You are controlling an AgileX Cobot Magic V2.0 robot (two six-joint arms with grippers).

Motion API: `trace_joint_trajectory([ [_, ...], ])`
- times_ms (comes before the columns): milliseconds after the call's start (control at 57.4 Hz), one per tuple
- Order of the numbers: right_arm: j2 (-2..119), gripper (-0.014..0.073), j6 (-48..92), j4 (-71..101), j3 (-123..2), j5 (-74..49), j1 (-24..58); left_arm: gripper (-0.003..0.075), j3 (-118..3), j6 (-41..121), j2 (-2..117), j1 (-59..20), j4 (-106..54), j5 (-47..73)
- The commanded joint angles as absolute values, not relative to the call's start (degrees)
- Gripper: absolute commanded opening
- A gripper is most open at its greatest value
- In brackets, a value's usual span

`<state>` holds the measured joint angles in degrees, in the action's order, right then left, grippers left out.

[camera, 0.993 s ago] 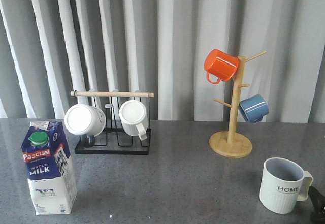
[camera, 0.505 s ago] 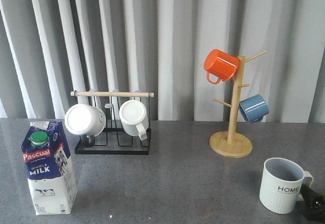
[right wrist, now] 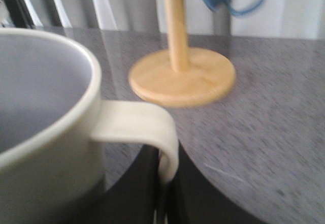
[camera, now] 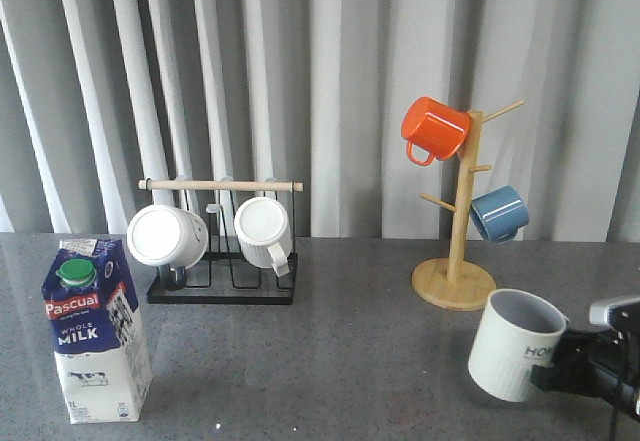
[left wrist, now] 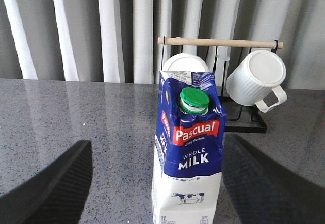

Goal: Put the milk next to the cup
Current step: 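Grasp the white HOME mug by its handle with the right gripper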

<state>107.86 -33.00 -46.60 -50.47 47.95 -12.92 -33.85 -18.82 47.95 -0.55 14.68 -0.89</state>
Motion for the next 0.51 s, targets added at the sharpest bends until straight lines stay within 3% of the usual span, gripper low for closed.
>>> trace_joint_trajectory([
  [0, 100.9, -0.0003, -34.0, -40.6, -52.1, 44.4, -7.8, 0.0523, -35.9, -19.3, 47.9, -0.6, 14.2, -5.1],
  [244, 94.2, -0.0003, -23.3, -18.0, -52.1, 30.1, 9.6, 0.0523, -35.9, -19.3, 47.9, -0.6, 14.2, -5.1],
  [488, 98.1, -0.0003, -1.4, 9.5, -52.1, 31.8, 22.8, 0.0523, -35.9, -19.3, 47.9, -0.6, 14.2, -5.1],
])
